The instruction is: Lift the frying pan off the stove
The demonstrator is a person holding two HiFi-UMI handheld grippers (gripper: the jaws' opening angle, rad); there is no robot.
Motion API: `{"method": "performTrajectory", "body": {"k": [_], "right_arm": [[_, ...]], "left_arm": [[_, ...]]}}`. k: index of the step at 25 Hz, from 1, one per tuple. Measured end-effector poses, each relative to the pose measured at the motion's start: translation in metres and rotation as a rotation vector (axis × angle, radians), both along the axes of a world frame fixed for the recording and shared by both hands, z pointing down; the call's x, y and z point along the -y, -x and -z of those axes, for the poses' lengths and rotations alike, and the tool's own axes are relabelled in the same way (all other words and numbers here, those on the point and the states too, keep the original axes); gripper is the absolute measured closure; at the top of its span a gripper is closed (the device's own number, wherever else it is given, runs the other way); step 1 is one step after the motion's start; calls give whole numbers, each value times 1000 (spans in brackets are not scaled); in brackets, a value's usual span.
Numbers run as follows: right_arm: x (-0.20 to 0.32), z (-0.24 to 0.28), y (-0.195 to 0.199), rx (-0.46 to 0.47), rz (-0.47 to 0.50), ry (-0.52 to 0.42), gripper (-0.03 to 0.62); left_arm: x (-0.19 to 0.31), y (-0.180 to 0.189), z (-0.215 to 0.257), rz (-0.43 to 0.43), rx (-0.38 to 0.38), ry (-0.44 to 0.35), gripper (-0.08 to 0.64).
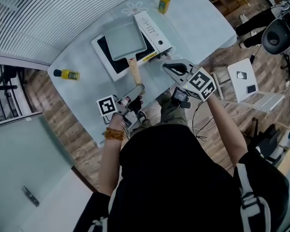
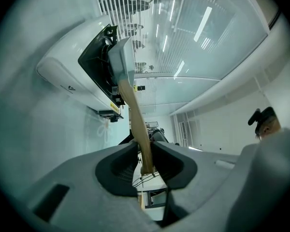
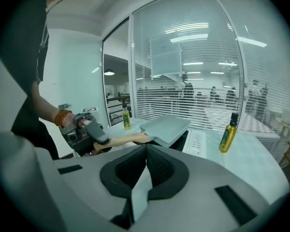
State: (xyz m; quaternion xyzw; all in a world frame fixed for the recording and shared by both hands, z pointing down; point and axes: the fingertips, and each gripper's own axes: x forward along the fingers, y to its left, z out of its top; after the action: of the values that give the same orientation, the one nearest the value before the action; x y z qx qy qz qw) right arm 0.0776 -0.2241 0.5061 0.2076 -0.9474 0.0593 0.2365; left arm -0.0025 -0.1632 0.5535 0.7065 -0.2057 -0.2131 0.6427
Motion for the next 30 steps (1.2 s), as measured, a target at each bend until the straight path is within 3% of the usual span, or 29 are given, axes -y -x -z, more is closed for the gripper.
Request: {"method": "performTrajectory", "body": {"k": [7,11,14,21,25,30], "right_arm": [[11,-19,15,210,11,314,589],[5,-25,25,257,63,444,588],[6,-29,38,310,84,564,534],[-2,-45,65,317,137,717,454],[-3,-47,82,403,139,875,385],[-2,-45,92,492,132,994,382]], "left_arm": [[1,-1,3,13,-9,-9,457],[-1,-1,-1,21,11,5,457],[0,0,1,24,6,1,457],[0,-2,0,26,9,9,457],[0,-2,-1,27,11,11,457],[-1,-1,0,23,8,12,459]]}}
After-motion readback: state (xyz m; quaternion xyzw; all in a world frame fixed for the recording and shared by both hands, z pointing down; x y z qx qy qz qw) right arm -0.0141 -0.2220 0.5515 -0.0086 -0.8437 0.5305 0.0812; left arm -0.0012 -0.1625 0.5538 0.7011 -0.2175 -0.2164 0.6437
